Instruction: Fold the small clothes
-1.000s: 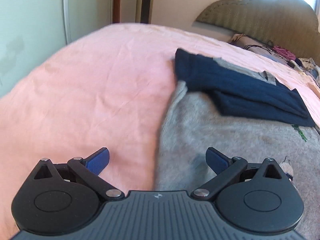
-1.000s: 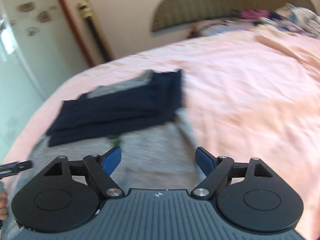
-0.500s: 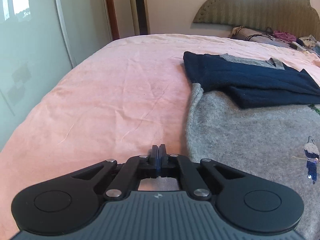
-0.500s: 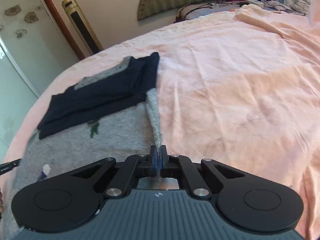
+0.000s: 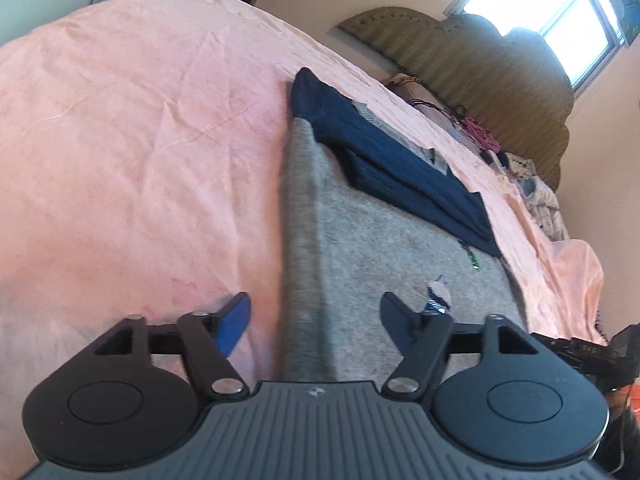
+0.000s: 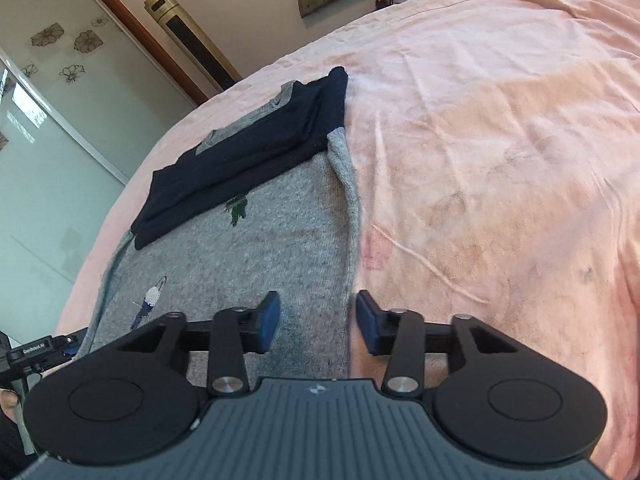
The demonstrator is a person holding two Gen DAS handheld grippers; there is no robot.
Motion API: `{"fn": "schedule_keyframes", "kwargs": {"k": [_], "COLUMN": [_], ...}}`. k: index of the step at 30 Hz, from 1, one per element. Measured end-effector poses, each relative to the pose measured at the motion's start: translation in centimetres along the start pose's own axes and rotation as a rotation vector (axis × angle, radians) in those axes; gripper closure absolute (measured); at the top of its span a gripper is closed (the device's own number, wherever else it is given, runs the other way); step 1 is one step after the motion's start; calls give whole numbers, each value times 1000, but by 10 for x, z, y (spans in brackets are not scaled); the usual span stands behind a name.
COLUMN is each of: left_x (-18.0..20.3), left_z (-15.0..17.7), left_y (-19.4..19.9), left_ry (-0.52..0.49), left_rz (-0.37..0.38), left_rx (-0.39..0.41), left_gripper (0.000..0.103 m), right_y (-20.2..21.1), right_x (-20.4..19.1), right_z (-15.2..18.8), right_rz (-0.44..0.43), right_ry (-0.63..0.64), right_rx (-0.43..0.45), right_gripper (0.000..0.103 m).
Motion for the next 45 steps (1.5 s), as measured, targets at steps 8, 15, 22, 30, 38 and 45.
{"fn": "schedule_keyframes", "kwargs": {"k": [8,15,22,30,38,45], "left_x": [11,-10,-5,-12,-7,-18], "left_z": [11,-7,-7,15,20,31], "left_y": [-13,-14,3,8,8,25], "left_ry": [-163,-81,-146,-103,-208,-118], "left_rz": [-135,-178,-187,-130,-238,-129], "left_rx": [6,-13,41,-38,19,-48], "left_gripper": [51,100,100,72,100,96], "right_y": [4,2,27,29,23,39], "right_x": [-2,-1,15,11,-6,20], "right_z": [6,7,-3,23,39,43], "right_rz": [-16,-49,-21,-82,-85,-66], "right_ry": [0,-17,-49,-113,-23,-114], "right_rx": [-11,-28,61,-13,-80,-56], "right_gripper": [62,80,95,54,96,94]}}
Point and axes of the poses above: each gripper's, at about its wrist camera, not at the fingertips, and y roughly against the way its jaws point, x to its right, z to its underside, the point moved 8 cm from there along -y, roughly the way its jaws point, and after that the axes turned 10 degrees about y, right-handed, at the moved point
